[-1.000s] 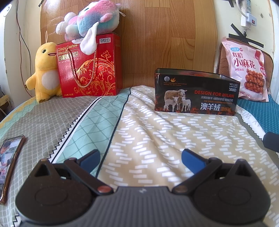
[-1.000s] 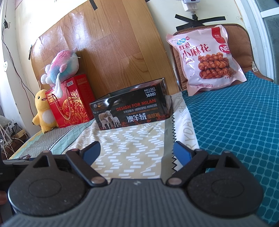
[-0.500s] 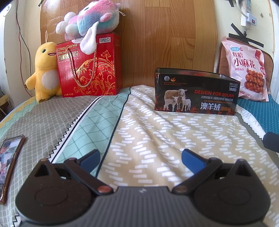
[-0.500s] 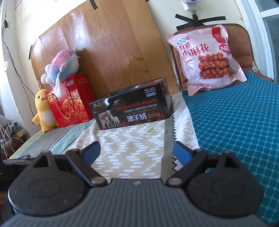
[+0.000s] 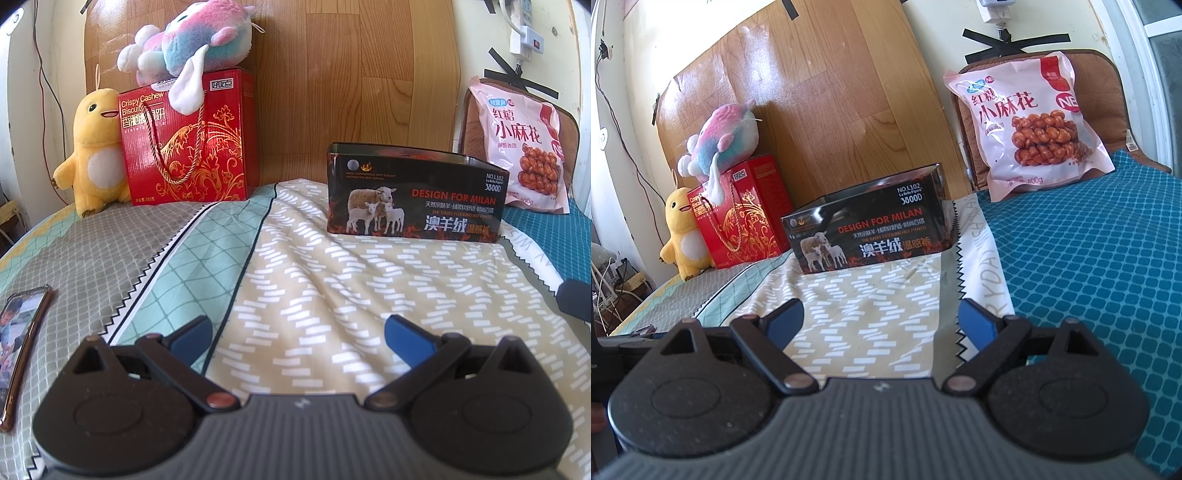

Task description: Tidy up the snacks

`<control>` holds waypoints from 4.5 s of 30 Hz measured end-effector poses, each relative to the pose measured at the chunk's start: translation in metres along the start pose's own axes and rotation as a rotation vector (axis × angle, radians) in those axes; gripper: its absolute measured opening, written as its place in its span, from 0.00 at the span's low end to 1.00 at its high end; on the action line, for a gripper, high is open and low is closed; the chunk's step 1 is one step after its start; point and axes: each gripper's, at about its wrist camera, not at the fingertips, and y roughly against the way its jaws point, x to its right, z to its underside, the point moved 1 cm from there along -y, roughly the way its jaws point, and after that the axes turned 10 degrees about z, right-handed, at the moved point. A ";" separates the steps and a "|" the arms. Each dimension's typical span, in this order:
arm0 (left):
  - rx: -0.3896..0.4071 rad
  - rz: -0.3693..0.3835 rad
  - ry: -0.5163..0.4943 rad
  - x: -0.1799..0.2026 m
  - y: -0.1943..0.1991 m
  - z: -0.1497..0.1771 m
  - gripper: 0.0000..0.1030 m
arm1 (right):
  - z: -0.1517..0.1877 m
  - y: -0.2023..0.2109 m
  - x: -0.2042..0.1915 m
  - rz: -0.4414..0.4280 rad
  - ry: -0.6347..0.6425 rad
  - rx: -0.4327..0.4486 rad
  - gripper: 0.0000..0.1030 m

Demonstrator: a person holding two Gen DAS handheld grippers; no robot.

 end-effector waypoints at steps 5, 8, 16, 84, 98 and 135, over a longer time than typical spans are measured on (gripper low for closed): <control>0.000 0.001 0.000 0.000 0.000 0.000 1.00 | 0.000 0.000 0.000 0.000 0.000 0.000 0.90; 0.000 0.001 -0.001 0.000 0.000 0.000 1.00 | 0.000 0.000 0.000 -0.001 0.000 0.000 0.90; 0.009 -0.013 -0.005 0.001 0.001 0.003 1.00 | 0.000 0.000 0.000 -0.001 0.000 0.000 0.90; -0.001 -0.088 -0.055 0.029 0.021 -0.015 1.00 | 0.000 0.010 0.003 -0.039 -0.049 0.053 0.91; 0.027 -0.022 -0.086 0.045 0.041 -0.020 1.00 | 0.000 0.012 0.003 -0.040 -0.052 0.056 0.92; -0.005 -0.082 -0.084 0.041 0.037 -0.020 1.00 | 0.000 0.011 0.003 -0.039 -0.053 0.055 0.92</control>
